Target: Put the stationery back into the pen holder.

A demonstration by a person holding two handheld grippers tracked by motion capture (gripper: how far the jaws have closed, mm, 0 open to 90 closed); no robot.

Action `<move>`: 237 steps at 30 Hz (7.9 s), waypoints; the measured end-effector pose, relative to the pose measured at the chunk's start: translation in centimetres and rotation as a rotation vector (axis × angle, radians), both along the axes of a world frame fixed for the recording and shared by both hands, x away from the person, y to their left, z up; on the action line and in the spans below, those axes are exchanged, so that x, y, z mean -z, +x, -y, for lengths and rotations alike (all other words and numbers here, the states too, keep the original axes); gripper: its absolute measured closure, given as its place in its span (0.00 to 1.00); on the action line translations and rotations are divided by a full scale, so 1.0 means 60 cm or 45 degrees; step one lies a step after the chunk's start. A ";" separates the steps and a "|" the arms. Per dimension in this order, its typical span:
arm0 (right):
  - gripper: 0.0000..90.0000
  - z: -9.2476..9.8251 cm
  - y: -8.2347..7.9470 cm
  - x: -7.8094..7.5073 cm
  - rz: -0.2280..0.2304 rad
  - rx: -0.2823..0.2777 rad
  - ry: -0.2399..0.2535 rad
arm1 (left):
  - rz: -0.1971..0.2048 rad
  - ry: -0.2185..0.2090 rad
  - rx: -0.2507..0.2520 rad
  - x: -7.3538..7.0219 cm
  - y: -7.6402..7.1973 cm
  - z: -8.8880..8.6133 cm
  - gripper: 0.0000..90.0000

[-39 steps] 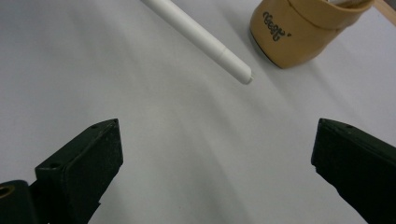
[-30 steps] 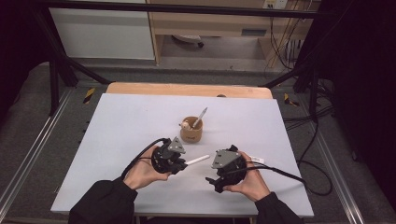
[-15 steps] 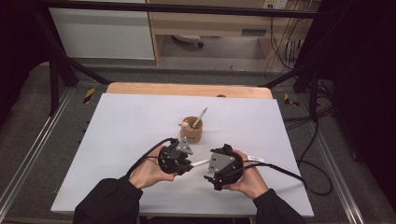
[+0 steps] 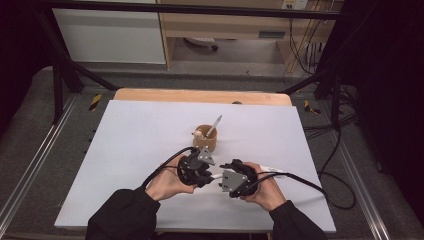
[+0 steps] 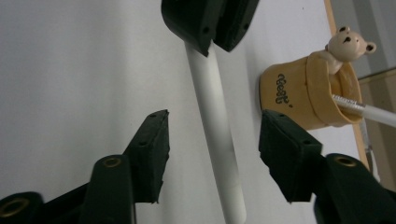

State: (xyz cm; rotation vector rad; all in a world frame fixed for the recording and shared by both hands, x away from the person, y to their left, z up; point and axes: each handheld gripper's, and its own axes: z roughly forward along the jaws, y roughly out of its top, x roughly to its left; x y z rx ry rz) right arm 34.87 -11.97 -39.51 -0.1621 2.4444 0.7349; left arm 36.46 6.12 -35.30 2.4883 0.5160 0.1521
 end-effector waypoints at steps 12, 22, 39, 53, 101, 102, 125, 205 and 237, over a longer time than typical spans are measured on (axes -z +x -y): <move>0.72 0.000 -0.002 0.001 0.108 -0.101 -0.046 | -0.002 0.013 0.015 0.004 0.000 0.013 0.87; 0.83 0.000 -0.006 0.003 0.119 -0.135 -0.067 | -0.001 0.009 0.011 0.004 0.001 0.015 0.87; 0.88 0.004 -0.001 -0.001 0.132 -0.109 -0.077 | 0.078 -0.056 0.020 -0.002 0.001 0.000 0.81; 0.88 0.023 0.014 -0.006 0.055 0.038 -0.007 | 0.162 -0.165 -0.094 0.001 0.002 -0.083 0.43; 0.88 0.052 0.083 -0.054 -0.432 0.660 0.906 | 0.187 -0.270 -0.631 0.134 -0.027 -0.351 0.07; 0.88 0.050 0.086 -0.058 -0.441 0.670 0.934 | 0.184 -0.271 -0.631 0.135 -0.027 -0.352 0.07; 0.88 -0.014 0.180 -0.083 -0.408 0.780 1.274 | 0.153 -0.268 -0.638 0.148 -0.029 -0.355 0.07; 0.05 0.046 0.133 -0.034 -0.630 0.792 0.835 | 0.143 -0.265 -0.642 0.151 -0.027 -0.354 0.07; 0.73 0.222 0.062 0.025 -0.561 0.982 0.819 | 0.132 -0.252 -0.641 0.154 -0.025 -0.351 0.07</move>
